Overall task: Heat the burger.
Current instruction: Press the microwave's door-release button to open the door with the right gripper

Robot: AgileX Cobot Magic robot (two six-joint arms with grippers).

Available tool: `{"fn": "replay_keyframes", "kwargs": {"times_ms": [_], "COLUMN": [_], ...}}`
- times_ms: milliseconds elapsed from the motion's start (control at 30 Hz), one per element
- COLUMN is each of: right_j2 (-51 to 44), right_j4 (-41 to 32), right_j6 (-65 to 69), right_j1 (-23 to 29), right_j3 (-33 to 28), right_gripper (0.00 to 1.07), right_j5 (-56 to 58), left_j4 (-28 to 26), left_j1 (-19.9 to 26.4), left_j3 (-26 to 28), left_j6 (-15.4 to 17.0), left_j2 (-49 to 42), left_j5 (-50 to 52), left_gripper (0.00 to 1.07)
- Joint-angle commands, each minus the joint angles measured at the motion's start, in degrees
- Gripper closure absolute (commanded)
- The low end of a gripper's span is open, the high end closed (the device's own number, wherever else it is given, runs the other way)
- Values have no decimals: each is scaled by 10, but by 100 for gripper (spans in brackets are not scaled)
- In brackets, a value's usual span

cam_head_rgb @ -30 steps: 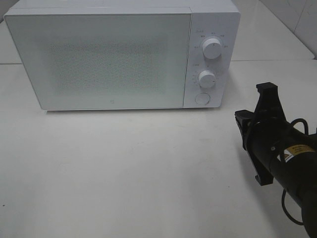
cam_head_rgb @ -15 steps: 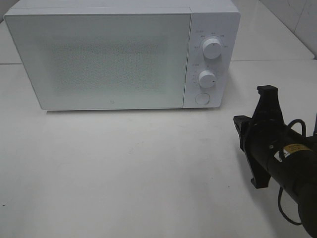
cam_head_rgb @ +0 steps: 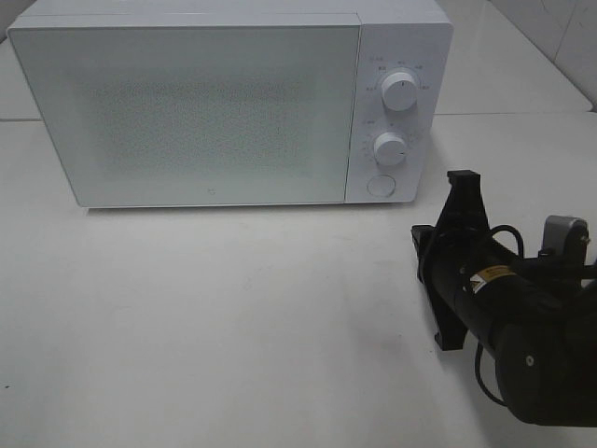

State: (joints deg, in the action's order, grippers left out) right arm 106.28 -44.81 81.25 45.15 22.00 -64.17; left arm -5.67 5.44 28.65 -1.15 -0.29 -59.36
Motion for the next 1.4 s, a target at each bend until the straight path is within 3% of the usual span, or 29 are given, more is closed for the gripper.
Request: {"fn": "replay_keyframes", "kwargs": {"times_ms": [33,833,1400], "right_j2": [27,81,127], "right_j4": [15,140,157], "right_j6": [4,-13,-13], "right_j1": [-13,-129,-145], "right_j3": [30,168,230], "right_gripper": [107,107,107], "right_j5": [2,122,135], "left_j4": [-2,-2,-2], "left_j1": [-2,-2,-2], "left_j3": [-2,-2,-2], "left_j6": [2,2,2], "left_j2": [-16,-14,-14], "left_j5": [5,5,5], "left_gripper": [9,9,9]}}
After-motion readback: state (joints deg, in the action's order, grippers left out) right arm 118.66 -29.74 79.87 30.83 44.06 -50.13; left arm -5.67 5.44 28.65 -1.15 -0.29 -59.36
